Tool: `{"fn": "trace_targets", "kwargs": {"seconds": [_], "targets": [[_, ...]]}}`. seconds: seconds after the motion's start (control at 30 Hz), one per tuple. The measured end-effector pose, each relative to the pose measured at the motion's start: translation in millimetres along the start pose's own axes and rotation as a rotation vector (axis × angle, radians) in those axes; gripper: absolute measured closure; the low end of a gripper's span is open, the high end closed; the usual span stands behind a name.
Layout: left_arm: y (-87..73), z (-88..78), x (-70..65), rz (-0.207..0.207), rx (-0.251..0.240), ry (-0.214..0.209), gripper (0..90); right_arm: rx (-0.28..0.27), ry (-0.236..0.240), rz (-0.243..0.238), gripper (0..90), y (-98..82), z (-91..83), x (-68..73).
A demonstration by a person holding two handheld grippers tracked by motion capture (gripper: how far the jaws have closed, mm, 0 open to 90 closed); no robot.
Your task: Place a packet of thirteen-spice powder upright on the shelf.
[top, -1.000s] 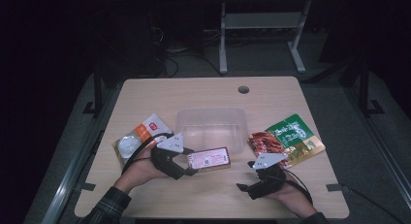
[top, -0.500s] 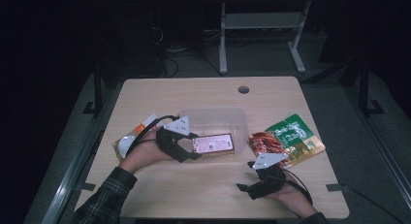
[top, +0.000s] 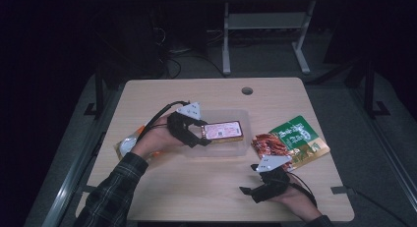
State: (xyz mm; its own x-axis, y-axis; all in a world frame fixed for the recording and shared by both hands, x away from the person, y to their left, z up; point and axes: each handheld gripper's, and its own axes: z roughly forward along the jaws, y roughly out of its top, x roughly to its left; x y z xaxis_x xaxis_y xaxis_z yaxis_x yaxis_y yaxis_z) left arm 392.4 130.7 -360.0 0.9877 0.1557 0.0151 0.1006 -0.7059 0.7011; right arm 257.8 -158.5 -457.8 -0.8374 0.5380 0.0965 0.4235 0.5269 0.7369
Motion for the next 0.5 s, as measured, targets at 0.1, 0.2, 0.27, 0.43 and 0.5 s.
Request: {"fn": "trace_targets", "kwargs": {"seconds": [0.1,0.2,0.27,0.43,0.5], "targets": [[4.7,5.9,5.5,0.006,0.019,0.002,32.2,0.0,0.001,0.0,13.2,-0.1,-0.1,0.2],[7.6,11.6,11.7,0.002,0.03,0.005,32.2,-0.001,0.003,-0.001,13.2,-0.2,-0.3,0.4],[8.4,13.1,14.2,0.004,0.038,0.006,32.3,-0.001,0.004,-0.001,13.2,-0.2,-0.3,0.5],[10.2,20.8,25.3,-0.015,0.04,-0.009,32.2,0.002,0.008,0.002,13.2,-0.5,-0.2,0.5],[11.2,23.4,27.1,-0.012,0.052,-0.009,32.2,-0.002,0.008,0.0,13.2,-0.7,-0.4,0.2]]}}
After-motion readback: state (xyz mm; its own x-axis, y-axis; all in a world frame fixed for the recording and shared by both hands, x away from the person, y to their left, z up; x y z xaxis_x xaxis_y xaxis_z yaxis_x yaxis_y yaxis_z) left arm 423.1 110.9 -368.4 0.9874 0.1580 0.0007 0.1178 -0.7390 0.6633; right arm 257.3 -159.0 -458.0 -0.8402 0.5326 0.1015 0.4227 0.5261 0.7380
